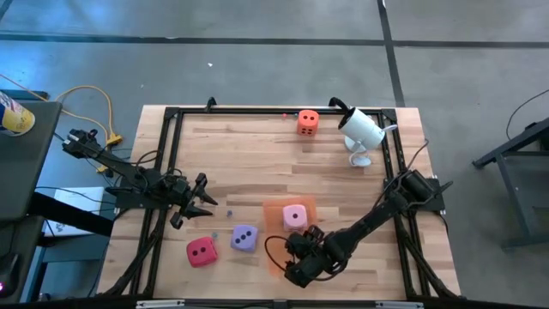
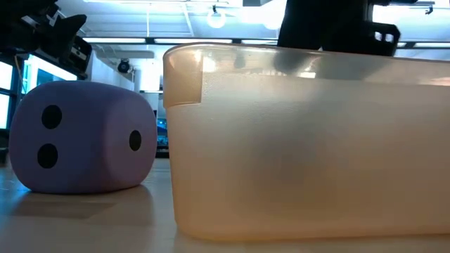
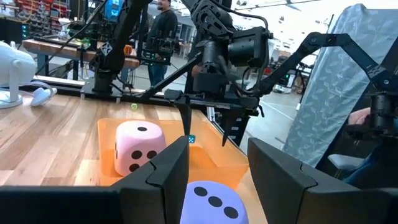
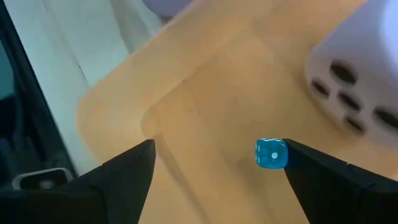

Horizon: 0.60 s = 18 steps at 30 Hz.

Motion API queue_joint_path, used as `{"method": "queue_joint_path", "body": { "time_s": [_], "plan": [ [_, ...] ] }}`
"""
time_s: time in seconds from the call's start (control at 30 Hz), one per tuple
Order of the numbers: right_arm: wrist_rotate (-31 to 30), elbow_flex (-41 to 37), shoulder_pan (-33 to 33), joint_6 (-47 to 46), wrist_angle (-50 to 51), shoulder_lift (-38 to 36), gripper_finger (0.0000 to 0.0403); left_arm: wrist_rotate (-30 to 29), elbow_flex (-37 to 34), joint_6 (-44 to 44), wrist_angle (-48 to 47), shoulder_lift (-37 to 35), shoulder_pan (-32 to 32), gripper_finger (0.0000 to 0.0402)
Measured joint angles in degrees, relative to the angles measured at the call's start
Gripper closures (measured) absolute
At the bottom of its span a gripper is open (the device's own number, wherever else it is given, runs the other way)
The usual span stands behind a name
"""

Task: Pick & Place Dice
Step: Put the small light blue dice into the orange bin

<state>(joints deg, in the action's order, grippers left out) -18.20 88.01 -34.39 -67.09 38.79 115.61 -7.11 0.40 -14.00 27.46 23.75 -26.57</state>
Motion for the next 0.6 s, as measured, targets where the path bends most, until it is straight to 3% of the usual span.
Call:
{"method": "queue_joint_path", "body": {
  "time_s": [0.13, 0.3, 0.4, 0.5, 0.6],
  "plan": [
    [4.7, 0.0, 1.8, -4.7, -1.5, -0.4, 0.0072, 0.2, 0.0, 0.0, 0.0, 0.0, 0.0, 0.0241],
    [3.1, 0.0, 2.6, -5.7, 0.6, -0.4, 0.0072, 2.3, 0.0, -0.4, 0.0, 0.0, 0.0, 0.0241],
    [5.7, 0.0, 2.6, -1.5, -1.0, -0.4, 0.0072, 2.3, 0.0, -0.9, 0.0, 0.0, 0.0, 0.0241],
    [3.8, 0.1, 2.7, -3.4, 2.7, -0.6, 0.0074, 2.3, 0.0, -1.0, 0.0, 0.0, 0.0, 0.0241],
    [5.0, 0.0, 2.2, 0.5, -1.0, -0.5, 0.0075, 2.3, 0.0, -1.0, 0.0, 0.0, 0.0, 0.0241]
  ]
}}
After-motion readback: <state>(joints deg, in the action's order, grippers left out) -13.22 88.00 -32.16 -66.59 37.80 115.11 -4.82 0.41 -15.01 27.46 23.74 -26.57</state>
